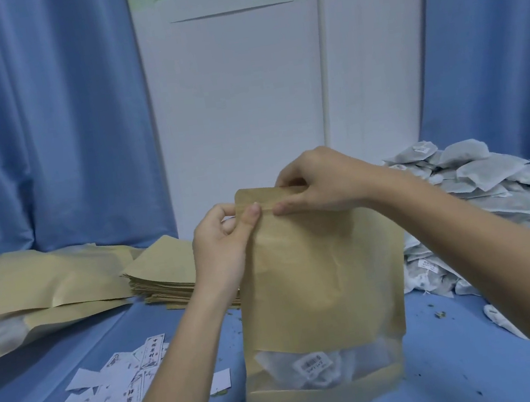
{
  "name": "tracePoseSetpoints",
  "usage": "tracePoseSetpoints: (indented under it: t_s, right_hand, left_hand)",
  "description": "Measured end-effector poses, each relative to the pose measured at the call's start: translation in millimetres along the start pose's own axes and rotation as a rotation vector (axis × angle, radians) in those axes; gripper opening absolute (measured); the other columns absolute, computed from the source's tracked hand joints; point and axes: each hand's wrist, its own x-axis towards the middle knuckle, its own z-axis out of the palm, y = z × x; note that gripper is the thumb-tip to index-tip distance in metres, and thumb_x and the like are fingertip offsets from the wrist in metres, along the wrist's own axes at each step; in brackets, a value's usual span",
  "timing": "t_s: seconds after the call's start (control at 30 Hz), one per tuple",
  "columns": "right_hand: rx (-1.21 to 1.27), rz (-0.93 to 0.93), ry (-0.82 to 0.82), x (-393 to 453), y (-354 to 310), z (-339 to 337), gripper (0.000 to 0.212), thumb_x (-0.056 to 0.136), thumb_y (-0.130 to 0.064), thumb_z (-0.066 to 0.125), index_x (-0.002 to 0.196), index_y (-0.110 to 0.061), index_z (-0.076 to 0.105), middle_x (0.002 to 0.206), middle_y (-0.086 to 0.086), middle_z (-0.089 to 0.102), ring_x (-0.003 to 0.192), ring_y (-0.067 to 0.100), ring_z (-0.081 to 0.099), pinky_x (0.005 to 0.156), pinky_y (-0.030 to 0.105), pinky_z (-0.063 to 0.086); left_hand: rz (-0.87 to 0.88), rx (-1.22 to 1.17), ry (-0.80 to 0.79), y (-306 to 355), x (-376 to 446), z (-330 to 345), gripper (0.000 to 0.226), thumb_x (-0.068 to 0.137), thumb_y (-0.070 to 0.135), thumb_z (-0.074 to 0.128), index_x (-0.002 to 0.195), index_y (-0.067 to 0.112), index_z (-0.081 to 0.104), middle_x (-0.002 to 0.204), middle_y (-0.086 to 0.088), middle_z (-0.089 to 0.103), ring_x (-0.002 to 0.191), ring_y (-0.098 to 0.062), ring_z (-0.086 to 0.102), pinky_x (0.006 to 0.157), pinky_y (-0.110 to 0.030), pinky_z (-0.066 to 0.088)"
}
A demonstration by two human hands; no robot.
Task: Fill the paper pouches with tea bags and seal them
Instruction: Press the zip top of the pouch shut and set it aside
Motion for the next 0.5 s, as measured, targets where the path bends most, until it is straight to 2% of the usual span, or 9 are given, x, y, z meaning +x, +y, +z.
tracePoseSetpoints:
  t_s: [0.07,0.13,0.2,0.27,0.33,0.43,0.5]
  right_hand:
    - [0.000,0.009,-0.013,2,-2,1,0.021,0.083,-0.043,0.063,0.079,-0.023,0.068,0.064,-0.012,0.057,0.061,0.002,0.051,0.052,0.011,0.036]
    - [-0.016,-0.007,-0.014,5,-4,1,0.028,0.083,-0.040,0.063,0.073,-0.014,0.065,0.058,-0.004,0.050,0.056,0.011,0.043,0.049,0.020,0.031]
    - [-0.033,-0.016,0.009,7,-7,3,0.029,0.082,-0.036,0.066,0.072,-0.009,0.063,0.056,-0.001,0.044,0.056,0.014,0.039,0.053,0.028,0.030]
    - [-0.017,-0.019,0.064,8,-8,5,0.022,0.080,-0.037,0.068,0.068,-0.020,0.061,0.051,-0.009,0.046,0.055,0.008,0.042,0.052,0.027,0.032]
    - [0.020,-0.019,0.065,5,-4,2,0.015,0.078,-0.042,0.069,0.070,-0.033,0.061,0.053,-0.018,0.054,0.059,-0.001,0.050,0.053,0.020,0.037]
    - [0.019,0.003,-0.009,0,6,-7,0.011,0.075,-0.041,0.073,0.074,-0.032,0.066,0.061,-0.018,0.060,0.061,-0.005,0.053,0.054,0.014,0.039]
    - [-0.024,-0.013,0.023,-1,12,-7,0.014,0.076,-0.036,0.074,0.070,-0.028,0.065,0.056,-0.014,0.054,0.056,0.000,0.050,0.052,0.017,0.037]
  left_hand:
    - [0.014,0.021,0.053,-2,0,2,0.020,0.084,0.027,0.068,0.080,0.009,0.059,0.069,-0.013,0.068,0.066,-0.018,0.057,0.068,-0.033,0.043]
    - [0.065,0.082,0.102,-3,-2,6,0.023,0.084,0.029,0.069,0.076,0.011,0.056,0.066,-0.022,0.062,0.063,-0.016,0.050,0.065,-0.032,0.039]
    - [0.141,0.168,0.173,-4,-4,11,0.027,0.084,0.030,0.069,0.071,0.013,0.053,0.056,-0.015,0.055,0.059,-0.013,0.043,0.061,-0.029,0.036]
    - [0.193,0.221,0.236,-4,-2,13,0.027,0.084,0.030,0.069,0.069,0.016,0.052,0.048,0.004,0.051,0.054,-0.010,0.040,0.059,-0.028,0.036]
    - [0.200,0.205,0.251,-4,-1,10,0.025,0.085,0.030,0.069,0.069,0.020,0.052,0.048,0.005,0.054,0.055,-0.010,0.042,0.062,-0.028,0.038]
    - [0.180,0.123,0.237,-6,0,4,0.025,0.084,0.029,0.069,0.068,0.024,0.050,0.052,0.004,0.054,0.056,-0.013,0.040,0.062,-0.030,0.036]
    - [0.173,0.060,0.200,-6,-1,4,0.023,0.083,0.027,0.069,0.069,0.024,0.052,0.055,0.004,0.056,0.058,-0.012,0.043,0.062,-0.029,0.036]
